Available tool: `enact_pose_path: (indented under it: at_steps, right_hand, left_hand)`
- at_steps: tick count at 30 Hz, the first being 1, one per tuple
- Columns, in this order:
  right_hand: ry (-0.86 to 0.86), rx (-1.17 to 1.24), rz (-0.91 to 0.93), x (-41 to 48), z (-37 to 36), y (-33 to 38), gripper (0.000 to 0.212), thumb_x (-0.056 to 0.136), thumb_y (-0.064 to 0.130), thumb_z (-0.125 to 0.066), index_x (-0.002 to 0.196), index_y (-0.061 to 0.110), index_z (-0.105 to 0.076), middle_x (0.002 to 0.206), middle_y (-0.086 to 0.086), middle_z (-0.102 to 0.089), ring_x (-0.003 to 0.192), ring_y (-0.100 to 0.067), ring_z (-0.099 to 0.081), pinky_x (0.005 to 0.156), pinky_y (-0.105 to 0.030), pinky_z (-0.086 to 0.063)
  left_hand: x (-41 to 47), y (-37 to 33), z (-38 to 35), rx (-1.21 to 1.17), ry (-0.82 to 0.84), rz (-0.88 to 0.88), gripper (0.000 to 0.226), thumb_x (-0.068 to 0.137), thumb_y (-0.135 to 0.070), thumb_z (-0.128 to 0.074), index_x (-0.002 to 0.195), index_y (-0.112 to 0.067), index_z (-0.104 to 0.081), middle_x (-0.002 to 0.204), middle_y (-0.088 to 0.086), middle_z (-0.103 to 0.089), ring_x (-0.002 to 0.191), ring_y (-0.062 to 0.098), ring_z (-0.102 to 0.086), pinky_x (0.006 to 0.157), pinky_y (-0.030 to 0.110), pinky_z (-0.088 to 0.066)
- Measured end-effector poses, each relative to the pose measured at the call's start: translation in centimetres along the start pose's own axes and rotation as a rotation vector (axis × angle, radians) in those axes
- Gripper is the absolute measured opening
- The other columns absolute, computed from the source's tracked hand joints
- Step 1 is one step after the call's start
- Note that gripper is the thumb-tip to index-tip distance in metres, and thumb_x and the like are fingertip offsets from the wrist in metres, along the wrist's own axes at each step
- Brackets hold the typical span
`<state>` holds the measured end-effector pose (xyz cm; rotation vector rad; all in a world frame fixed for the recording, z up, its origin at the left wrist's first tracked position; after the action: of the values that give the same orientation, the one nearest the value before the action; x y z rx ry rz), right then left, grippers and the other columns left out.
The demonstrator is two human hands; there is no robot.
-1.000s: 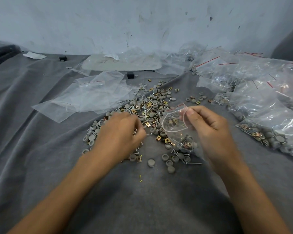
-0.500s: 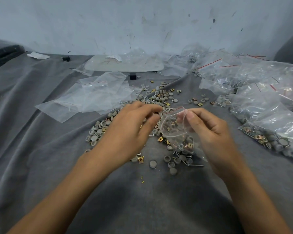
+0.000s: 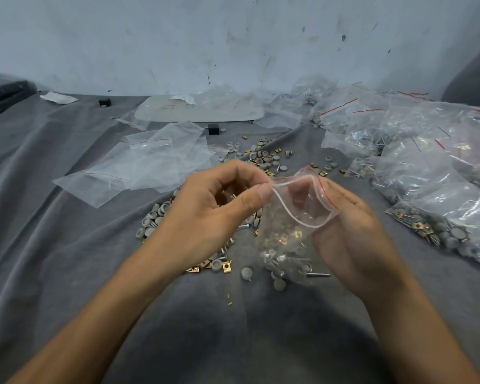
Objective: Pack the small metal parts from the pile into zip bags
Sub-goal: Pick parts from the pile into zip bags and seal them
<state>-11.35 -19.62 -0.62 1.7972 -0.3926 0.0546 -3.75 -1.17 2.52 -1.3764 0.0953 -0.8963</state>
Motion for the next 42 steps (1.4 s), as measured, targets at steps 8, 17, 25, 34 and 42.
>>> enact_pose_path:
  at_steps: [8,17,25,34,42]
  right_hand:
    - [-0.072,-0.229,0.301,-1.4,-1.4,1.2,0.054,0.082,0.074,-0.064,0.118,0.034,-0.062,0.127,-0.003,-0.065,0.114,-0.028,-0.063,0.096,-0.048,-0.053]
    - [-0.036,-0.688,0.441,-0.8,-3.6,3.2,0.045,0.086,0.036,-0.075,0.129,0.032,-0.061,0.142,0.014,-0.055,0.141,-0.010,-0.045,0.113,-0.035,-0.040]
    - [-0.098,-0.909,0.667,-1.2,-4.3,4.5,0.005,0.085,0.020,-0.076,0.090,0.019,-0.076,0.097,0.010,-0.069,0.098,-0.018,-0.066,0.088,-0.045,-0.051]
    - [-0.217,-1.066,0.906,-1.1,-4.6,3.8,0.008,0.090,0.015,-0.073,0.086,0.010,-0.077,0.090,-0.001,-0.071,0.086,-0.023,-0.067,0.081,-0.045,-0.051]
    - [0.022,-0.753,0.445,-0.9,-2.9,3.9,0.023,0.089,0.038,-0.075,0.109,0.029,-0.067,0.101,0.014,-0.072,0.103,-0.012,-0.068,0.092,-0.028,-0.052]
  left_hand:
    - [-0.5,-1.6,0.1,0.234,-0.174,-0.102,0.011,0.095,-0.037,-0.056,0.088,-0.029,-0.059,0.072,-0.015,-0.058,0.061,0.002,-0.049,0.057,0.018,-0.041]
    - [-0.6,-2.6,0.2,0.241,-0.078,-0.095,0.011,0.095,-0.037,-0.053,0.090,-0.028,-0.058,0.073,0.003,-0.055,0.057,0.008,-0.045,0.051,0.024,-0.039]
    - [-0.7,-2.9,0.2,0.190,-0.042,-0.111,0.010,0.094,-0.036,-0.055,0.090,-0.028,-0.060,0.070,0.001,-0.055,0.059,0.007,-0.045,0.052,0.019,-0.036]
    - [-1.0,-3.3,0.1,0.163,-0.053,-0.108,0.010,0.094,-0.038,-0.055,0.088,-0.032,-0.060,0.070,-0.003,-0.055,0.058,0.006,-0.044,0.053,0.019,-0.036]
    - [-1.0,-2.7,0.6,0.102,-0.068,-0.085,0.012,0.094,-0.039,-0.059,0.090,-0.028,-0.061,0.074,-0.003,-0.060,0.065,0.011,-0.050,0.058,0.021,-0.041]
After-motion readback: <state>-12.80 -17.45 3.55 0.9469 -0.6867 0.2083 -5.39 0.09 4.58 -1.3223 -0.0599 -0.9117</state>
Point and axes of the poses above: each hand's wrist, its own x-axis towards the middle knuckle, its own z-axis out of the back of the hand, y = z × x, the point moved 1 cm from there along x, towards the middle knuckle
